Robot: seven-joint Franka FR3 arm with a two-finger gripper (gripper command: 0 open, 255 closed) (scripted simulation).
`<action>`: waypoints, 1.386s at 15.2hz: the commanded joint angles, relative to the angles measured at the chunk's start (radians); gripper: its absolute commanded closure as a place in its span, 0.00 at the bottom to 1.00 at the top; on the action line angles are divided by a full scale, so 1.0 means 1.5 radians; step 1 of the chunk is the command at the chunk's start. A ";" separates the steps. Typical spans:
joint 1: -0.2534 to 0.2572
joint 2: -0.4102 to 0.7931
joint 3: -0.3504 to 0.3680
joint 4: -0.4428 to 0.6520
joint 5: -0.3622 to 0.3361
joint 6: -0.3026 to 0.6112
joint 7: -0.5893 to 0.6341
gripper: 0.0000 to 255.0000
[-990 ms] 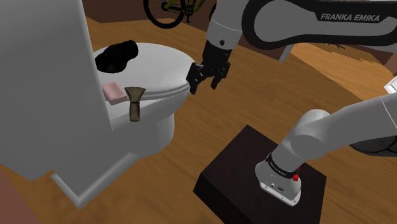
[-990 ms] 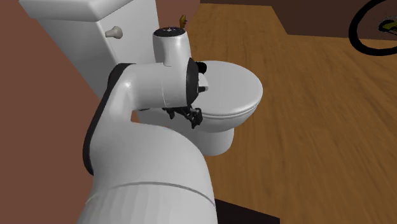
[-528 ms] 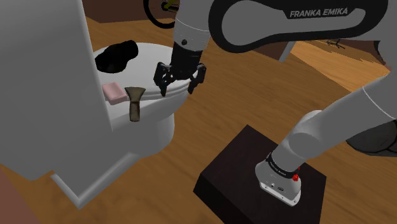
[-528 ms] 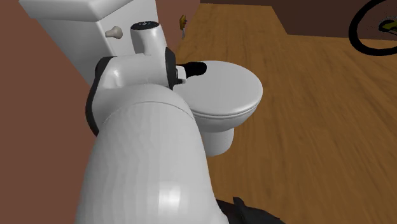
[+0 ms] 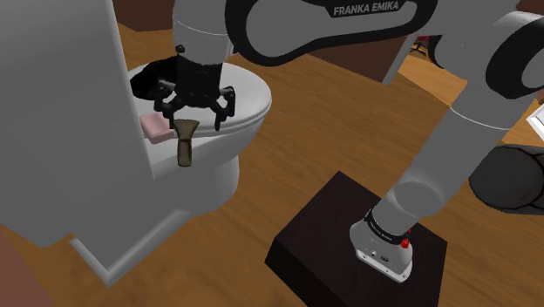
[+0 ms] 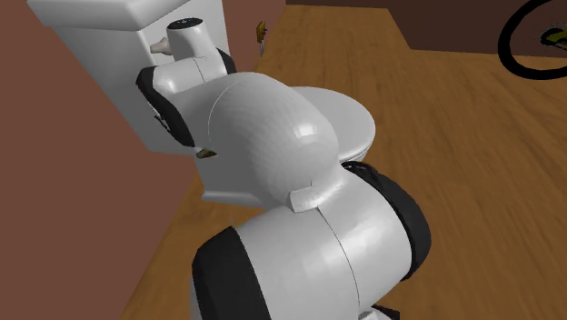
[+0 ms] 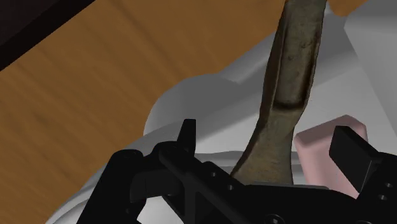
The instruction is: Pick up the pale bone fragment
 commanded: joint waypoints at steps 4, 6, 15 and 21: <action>0.031 0.072 -0.004 0.040 -0.062 0.007 0.070 0.00; 0.031 0.074 -0.005 0.024 -0.065 0.024 0.072 0.00; 0.029 0.077 -0.007 0.005 -0.069 0.045 0.074 1.00; 0.031 0.076 -0.006 0.012 -0.067 0.038 0.075 1.00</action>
